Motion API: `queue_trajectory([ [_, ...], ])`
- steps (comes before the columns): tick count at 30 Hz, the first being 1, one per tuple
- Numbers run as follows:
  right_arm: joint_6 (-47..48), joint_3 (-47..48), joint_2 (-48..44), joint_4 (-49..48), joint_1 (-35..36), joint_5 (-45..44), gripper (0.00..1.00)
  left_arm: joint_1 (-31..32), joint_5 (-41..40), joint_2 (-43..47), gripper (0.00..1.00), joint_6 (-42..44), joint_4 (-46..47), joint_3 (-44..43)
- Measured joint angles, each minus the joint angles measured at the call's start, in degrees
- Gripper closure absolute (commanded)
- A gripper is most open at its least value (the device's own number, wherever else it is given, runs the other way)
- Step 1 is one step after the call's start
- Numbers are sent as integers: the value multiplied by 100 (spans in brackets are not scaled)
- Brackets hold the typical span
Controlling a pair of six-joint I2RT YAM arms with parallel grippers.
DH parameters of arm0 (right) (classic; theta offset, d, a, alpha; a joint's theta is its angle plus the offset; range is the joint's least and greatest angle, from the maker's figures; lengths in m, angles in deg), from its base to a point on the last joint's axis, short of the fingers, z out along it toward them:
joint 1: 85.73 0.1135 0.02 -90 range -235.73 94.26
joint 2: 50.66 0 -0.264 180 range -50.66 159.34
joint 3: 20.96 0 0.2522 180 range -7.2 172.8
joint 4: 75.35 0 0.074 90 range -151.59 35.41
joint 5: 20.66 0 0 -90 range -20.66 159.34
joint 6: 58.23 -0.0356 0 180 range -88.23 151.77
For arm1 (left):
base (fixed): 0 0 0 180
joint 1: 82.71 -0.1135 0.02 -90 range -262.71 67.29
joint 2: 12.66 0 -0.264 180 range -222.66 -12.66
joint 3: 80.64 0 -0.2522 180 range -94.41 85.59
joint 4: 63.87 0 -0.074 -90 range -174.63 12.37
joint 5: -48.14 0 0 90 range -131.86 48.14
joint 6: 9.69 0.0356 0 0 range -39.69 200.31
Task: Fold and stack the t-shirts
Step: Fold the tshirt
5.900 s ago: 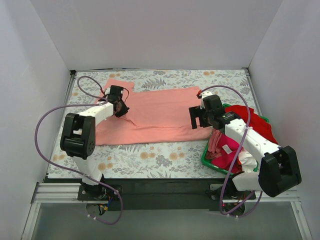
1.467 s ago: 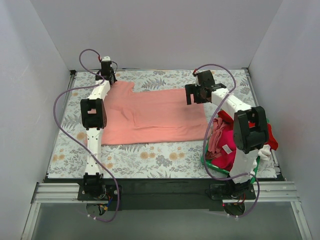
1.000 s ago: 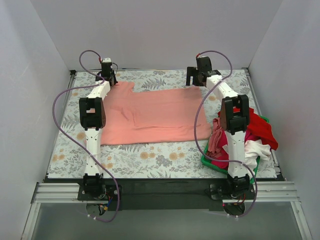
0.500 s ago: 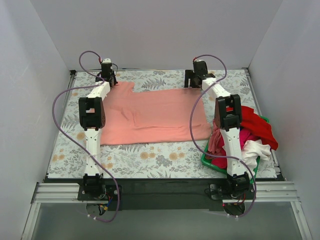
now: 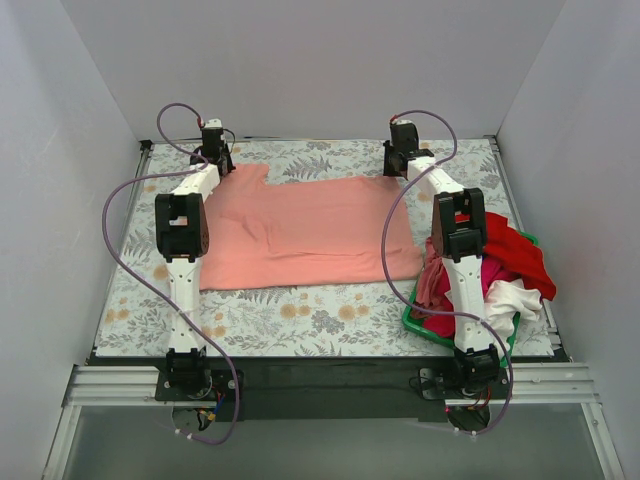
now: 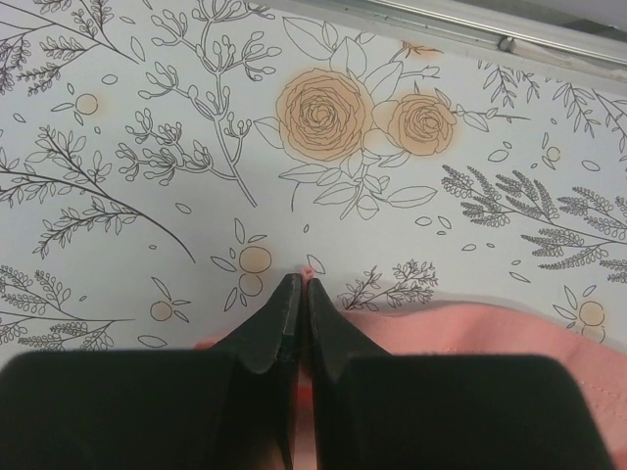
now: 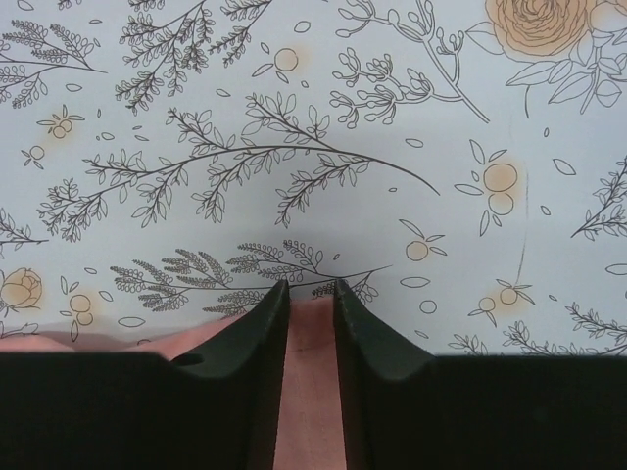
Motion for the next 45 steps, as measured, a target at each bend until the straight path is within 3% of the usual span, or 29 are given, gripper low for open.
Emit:
queue_trajectory([
  [3,15,-42,-20,-20,0,42,82,0,0,59,100,-2,11,92],
  [4,9,-81,-42,-35,0,59,94,0,0,83,100,-2,4,125],
  [5,28,-116,-70,-28,0,83,99,0,2,114,100,-2,11,173],
  [17,321,-345,-310,35,28,278,99,0,79,796,100,-177,9,1119],
  [26,763,-1060,-1207,9,125,315,99,0,262,1679,100,-352,297,2170],
  [45,837,-3362,-2850,-348,195,251,99,0,260,3851,100,-1023,1043,4557],
])
